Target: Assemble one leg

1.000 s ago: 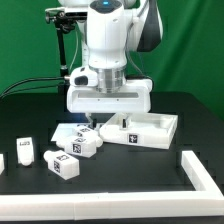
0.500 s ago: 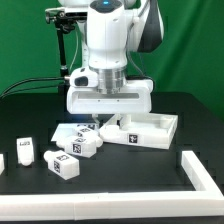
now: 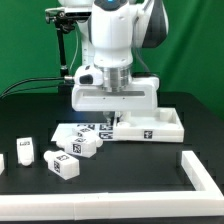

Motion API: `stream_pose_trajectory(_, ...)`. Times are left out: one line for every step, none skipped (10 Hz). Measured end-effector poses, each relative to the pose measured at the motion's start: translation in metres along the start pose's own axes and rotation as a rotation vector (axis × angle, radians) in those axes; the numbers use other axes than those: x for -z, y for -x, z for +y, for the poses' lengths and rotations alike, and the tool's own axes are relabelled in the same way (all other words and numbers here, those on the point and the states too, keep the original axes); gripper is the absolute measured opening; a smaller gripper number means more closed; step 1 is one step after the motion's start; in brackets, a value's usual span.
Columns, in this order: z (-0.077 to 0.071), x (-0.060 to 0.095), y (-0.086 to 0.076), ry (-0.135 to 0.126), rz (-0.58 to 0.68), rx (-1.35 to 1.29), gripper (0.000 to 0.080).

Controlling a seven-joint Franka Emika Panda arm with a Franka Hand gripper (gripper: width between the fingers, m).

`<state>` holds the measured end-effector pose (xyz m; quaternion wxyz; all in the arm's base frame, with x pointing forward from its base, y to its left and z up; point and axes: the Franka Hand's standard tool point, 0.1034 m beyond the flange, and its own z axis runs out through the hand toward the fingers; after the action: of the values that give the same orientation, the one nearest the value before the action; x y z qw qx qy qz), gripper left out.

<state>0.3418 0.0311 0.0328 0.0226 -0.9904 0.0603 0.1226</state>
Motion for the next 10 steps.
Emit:
stream_pose_trajectory(-0.008, 0.032, -0.019, -0.021, -0.015, 0.001, 0.0055)
stream_pose_trajectory(-0.012, 0.055, -0.038, -0.035, -0.014, -0.002, 0.0055)
stream_pose_trajectory(-0.013, 0.074, -0.055, -0.046, -0.03, -0.003, 0.0055)
stream_pose_trajectory(-0.011, 0.088, -0.077, -0.054, -0.006, -0.009, 0.0055)
stream_pose_trajectory(-0.011, 0.084, -0.077, -0.051, 0.0, -0.008, 0.0055)
stream_pose_trajectory(-0.011, 0.083, -0.075, -0.05, -0.004, -0.008, 0.0055)
stream_pose_trajectory(-0.011, 0.082, -0.075, -0.05, -0.004, -0.008, 0.0055)
stream_pose_trajectory(-0.006, 0.079, -0.079, -0.052, -0.006, 0.031, 0.0055)
stream_pose_trajectory(0.008, 0.075, -0.092, -0.055, -0.02, 0.06, 0.0055)
stream_pose_trajectory(0.02, 0.088, -0.113, -0.068, -0.049, 0.074, 0.0055)
